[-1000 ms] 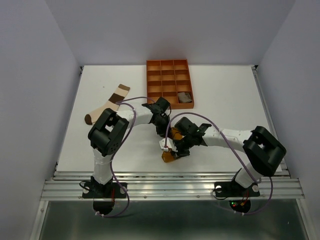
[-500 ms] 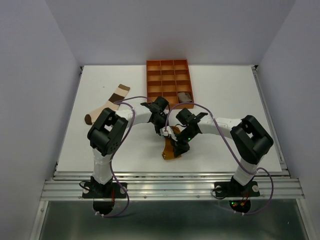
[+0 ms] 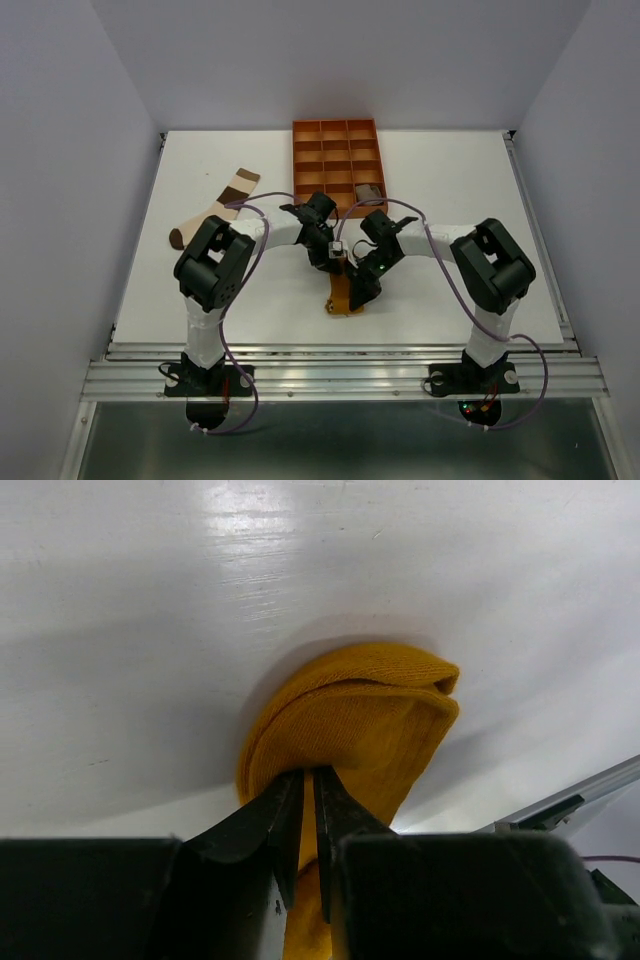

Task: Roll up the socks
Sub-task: Roll the sock at the center of the board.

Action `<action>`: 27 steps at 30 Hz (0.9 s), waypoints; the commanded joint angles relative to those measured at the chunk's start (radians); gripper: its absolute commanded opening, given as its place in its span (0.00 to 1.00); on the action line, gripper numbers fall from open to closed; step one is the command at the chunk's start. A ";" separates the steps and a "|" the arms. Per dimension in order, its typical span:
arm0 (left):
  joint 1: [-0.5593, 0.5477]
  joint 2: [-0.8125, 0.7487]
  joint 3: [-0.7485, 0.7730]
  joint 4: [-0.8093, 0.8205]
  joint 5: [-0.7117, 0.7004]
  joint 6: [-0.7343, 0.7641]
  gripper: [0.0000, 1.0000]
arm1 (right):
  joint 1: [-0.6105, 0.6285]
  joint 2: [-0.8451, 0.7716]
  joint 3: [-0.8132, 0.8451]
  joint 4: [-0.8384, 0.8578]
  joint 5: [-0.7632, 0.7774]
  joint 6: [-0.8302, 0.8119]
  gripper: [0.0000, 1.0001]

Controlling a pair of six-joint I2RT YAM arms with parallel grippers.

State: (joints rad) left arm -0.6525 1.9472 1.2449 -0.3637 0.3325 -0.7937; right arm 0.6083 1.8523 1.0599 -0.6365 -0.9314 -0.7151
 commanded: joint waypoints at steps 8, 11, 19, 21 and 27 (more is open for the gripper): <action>0.025 -0.076 -0.001 0.000 -0.194 0.047 0.22 | -0.031 0.136 0.063 -0.068 0.034 0.059 0.01; 0.025 -0.111 -0.001 0.000 -0.222 0.053 0.23 | -0.031 0.154 0.064 -0.068 0.037 0.072 0.01; 0.025 -0.183 -0.048 -0.001 -0.256 0.054 0.26 | -0.050 0.177 0.071 -0.066 0.046 0.086 0.01; 0.025 -0.197 -0.061 0.017 -0.247 0.051 0.26 | -0.050 0.177 0.069 -0.072 0.040 0.068 0.01; 0.051 -0.208 -0.053 -0.020 -0.259 0.036 0.27 | -0.050 0.165 0.072 -0.088 0.055 0.036 0.01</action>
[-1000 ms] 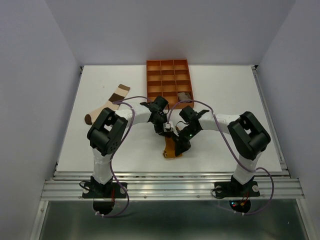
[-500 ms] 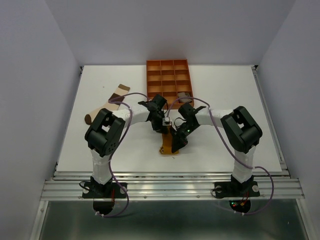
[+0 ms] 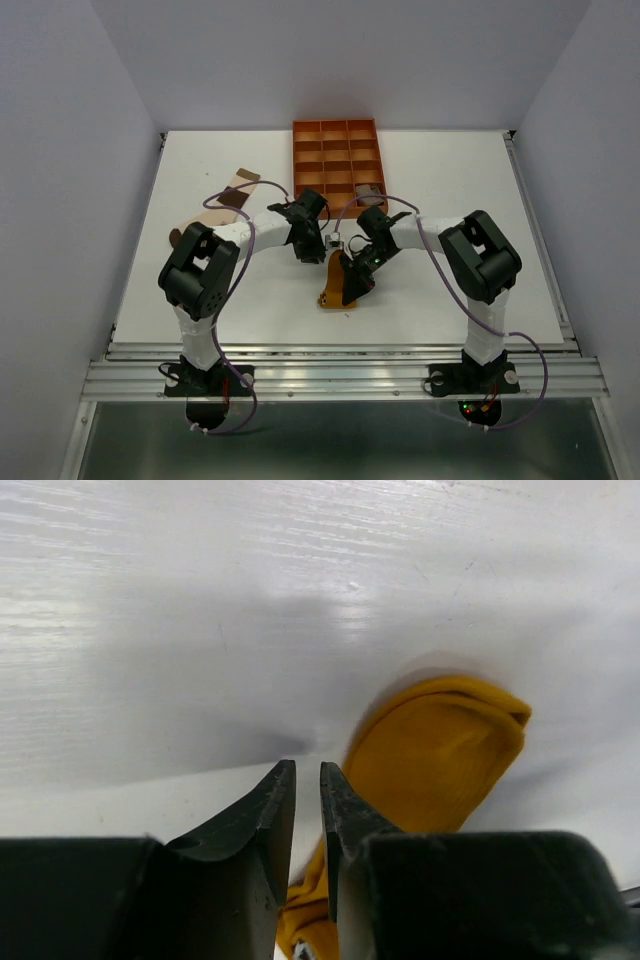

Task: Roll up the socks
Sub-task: Roll the sock at the center of the board.

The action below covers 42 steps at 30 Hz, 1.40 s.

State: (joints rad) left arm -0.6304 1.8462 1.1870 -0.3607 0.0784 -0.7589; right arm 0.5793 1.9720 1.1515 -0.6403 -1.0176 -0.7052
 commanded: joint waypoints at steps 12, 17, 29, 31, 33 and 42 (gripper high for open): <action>0.086 -0.341 -0.212 0.078 0.079 0.042 0.31 | -0.021 0.044 -0.033 -0.070 0.136 0.009 0.01; -0.007 -0.432 -0.331 0.234 0.207 0.070 0.33 | -0.021 0.047 -0.039 -0.044 0.139 0.042 0.01; -0.095 -0.409 -0.362 0.318 0.273 0.095 0.37 | -0.021 0.042 -0.049 -0.015 0.142 0.079 0.01; -0.098 -0.397 -0.363 0.292 0.271 0.098 0.37 | -0.021 0.042 -0.049 -0.013 0.143 0.081 0.01; -0.098 -0.395 -0.363 0.260 0.265 0.098 0.37 | -0.021 0.042 -0.050 -0.013 0.143 0.081 0.01; -0.106 -0.401 -0.409 0.221 0.327 0.101 0.37 | -0.021 0.044 -0.047 -0.009 0.146 0.085 0.01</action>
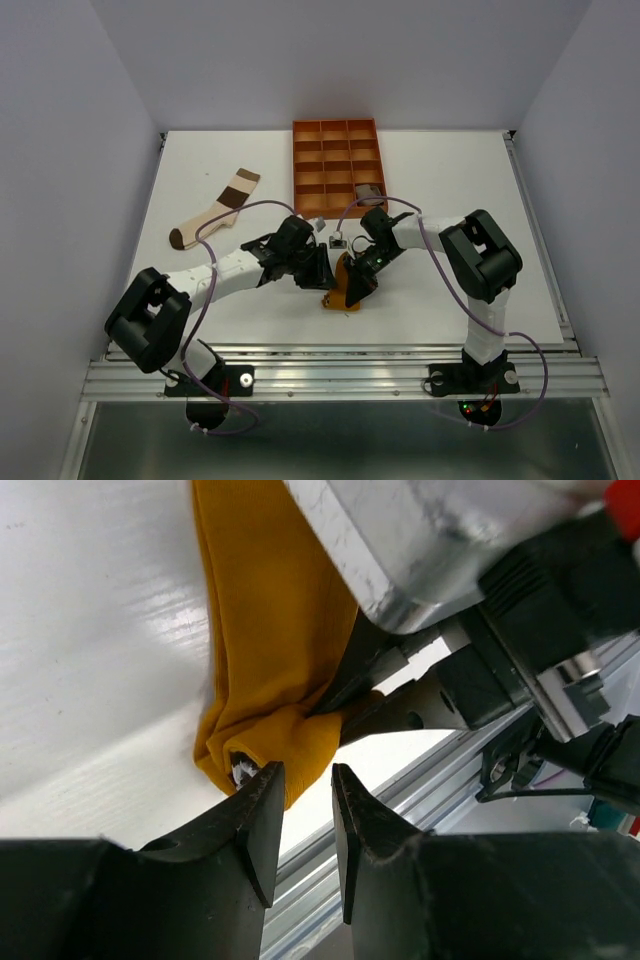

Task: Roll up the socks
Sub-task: Roll the sock at the center of the board.

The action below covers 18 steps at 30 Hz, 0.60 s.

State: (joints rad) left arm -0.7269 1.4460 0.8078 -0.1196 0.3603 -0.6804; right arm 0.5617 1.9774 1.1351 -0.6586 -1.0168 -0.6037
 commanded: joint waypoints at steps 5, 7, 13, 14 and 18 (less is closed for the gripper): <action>-0.009 -0.015 -0.035 -0.023 0.043 0.015 0.37 | -0.003 0.040 -0.031 0.010 0.144 -0.011 0.01; -0.011 -0.021 -0.042 -0.022 0.054 0.007 0.37 | -0.003 0.040 -0.028 0.010 0.142 -0.013 0.01; -0.011 0.004 -0.052 0.026 0.092 0.001 0.37 | -0.003 0.032 -0.029 0.014 0.141 -0.013 0.01; -0.012 0.007 -0.052 0.038 0.095 -0.001 0.37 | -0.003 0.032 -0.029 0.016 0.141 -0.014 0.01; -0.020 0.034 -0.053 0.031 0.089 -0.002 0.37 | -0.003 0.024 -0.026 0.020 0.142 -0.021 0.01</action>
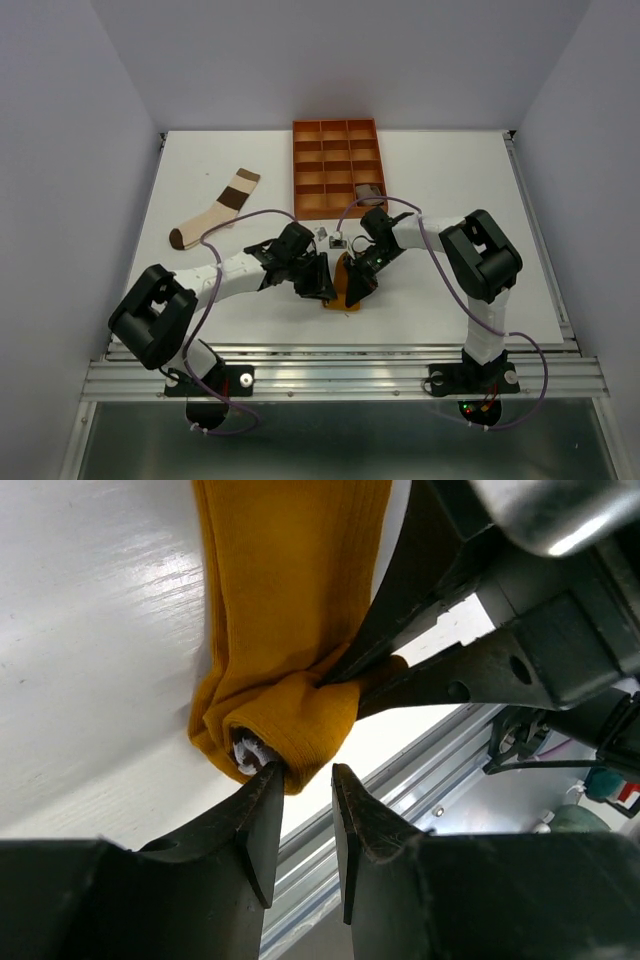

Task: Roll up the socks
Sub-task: Roll the sock at the center of the board.

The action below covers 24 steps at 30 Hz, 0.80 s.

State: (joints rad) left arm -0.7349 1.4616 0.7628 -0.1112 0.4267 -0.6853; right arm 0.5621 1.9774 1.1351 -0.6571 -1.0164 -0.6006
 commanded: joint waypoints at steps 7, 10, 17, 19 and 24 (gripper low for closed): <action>-0.020 0.098 0.033 0.034 -0.016 -0.003 0.35 | -0.004 0.009 -0.034 0.002 0.121 -0.051 0.01; -0.021 0.131 0.055 0.036 -0.019 0.000 0.30 | -0.004 0.005 -0.037 0.008 0.122 -0.050 0.01; -0.020 0.172 0.092 0.041 0.043 -0.022 0.00 | -0.004 -0.003 -0.041 0.014 0.134 -0.048 0.16; -0.020 0.201 0.114 0.006 0.038 -0.026 0.00 | -0.004 -0.009 -0.040 0.016 0.142 -0.064 0.31; -0.021 0.221 0.159 -0.119 0.027 -0.014 0.00 | -0.004 -0.048 -0.028 0.025 0.180 -0.103 0.51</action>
State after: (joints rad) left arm -0.7399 1.6669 0.8932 -0.1535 0.4564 -0.7189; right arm 0.5484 1.9480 1.1172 -0.6804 -1.0122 -0.6186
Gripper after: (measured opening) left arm 0.030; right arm 0.480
